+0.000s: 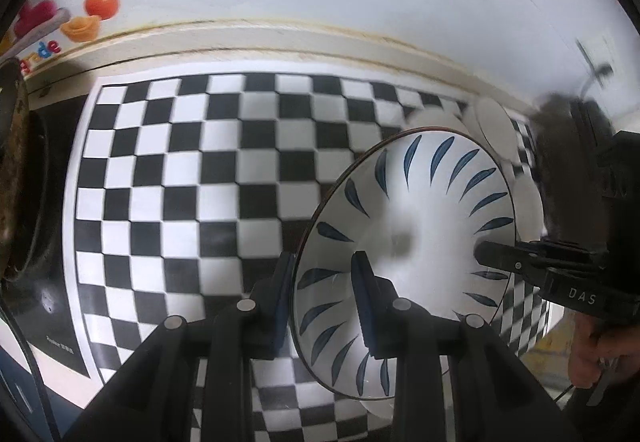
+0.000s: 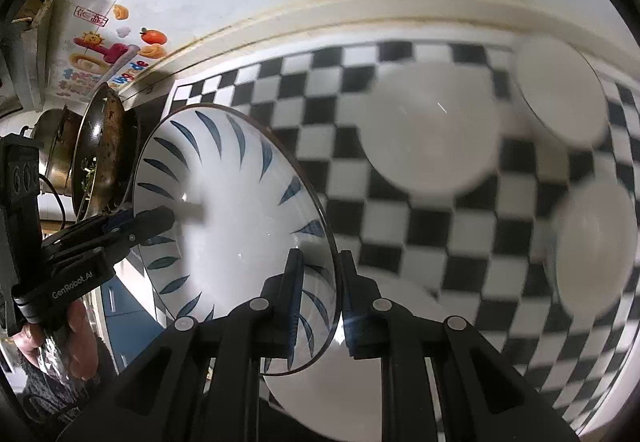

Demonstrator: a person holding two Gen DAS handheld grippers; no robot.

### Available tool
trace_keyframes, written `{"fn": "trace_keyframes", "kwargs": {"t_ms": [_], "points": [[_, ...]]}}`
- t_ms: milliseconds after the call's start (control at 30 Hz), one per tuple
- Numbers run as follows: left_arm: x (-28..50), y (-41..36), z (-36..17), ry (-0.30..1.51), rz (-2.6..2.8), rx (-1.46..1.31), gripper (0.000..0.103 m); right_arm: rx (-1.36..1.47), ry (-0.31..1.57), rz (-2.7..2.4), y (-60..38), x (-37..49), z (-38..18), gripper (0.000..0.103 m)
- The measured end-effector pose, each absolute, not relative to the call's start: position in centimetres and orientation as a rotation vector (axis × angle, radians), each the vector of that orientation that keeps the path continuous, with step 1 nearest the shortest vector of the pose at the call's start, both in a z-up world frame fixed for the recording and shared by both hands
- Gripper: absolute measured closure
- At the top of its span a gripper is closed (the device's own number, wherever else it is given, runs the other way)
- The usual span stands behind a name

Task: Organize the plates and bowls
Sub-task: 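Carry the blue-striped plate onto the plate stack and lower it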

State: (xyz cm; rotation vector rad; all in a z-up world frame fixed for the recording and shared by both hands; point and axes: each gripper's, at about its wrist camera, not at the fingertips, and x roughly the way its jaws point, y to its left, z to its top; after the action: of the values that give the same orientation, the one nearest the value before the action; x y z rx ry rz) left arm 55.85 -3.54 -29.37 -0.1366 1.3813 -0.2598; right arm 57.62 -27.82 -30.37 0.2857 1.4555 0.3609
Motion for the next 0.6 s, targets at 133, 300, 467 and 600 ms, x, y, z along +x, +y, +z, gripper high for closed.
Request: {"fn": "trace_keyframes", "kwargs": {"t_ms": [133,300,467,600], "points": [[53.8,-6.4,-29.8,1.409,-0.3,-0.091,0.077,0.324,1.461,0.321,-30.5,54.1,-31.1,0.084],[51.4,-9.5,-31.0,1.455,-0.344,-0.064,0.077,0.359,1.482,0.275,-33.1,50.4,-32.9,0.085],[49.8,-11.8,-32.7,1.499,-0.363,-0.026,0.077,0.396,1.516,0.246,-35.3,48.1,-35.1,0.085],[49.1,-12.7,-34.1,1.531,-0.364,-0.01,0.077,0.397,1.535,0.238,-36.1,47.1,-36.5,0.085]]}}
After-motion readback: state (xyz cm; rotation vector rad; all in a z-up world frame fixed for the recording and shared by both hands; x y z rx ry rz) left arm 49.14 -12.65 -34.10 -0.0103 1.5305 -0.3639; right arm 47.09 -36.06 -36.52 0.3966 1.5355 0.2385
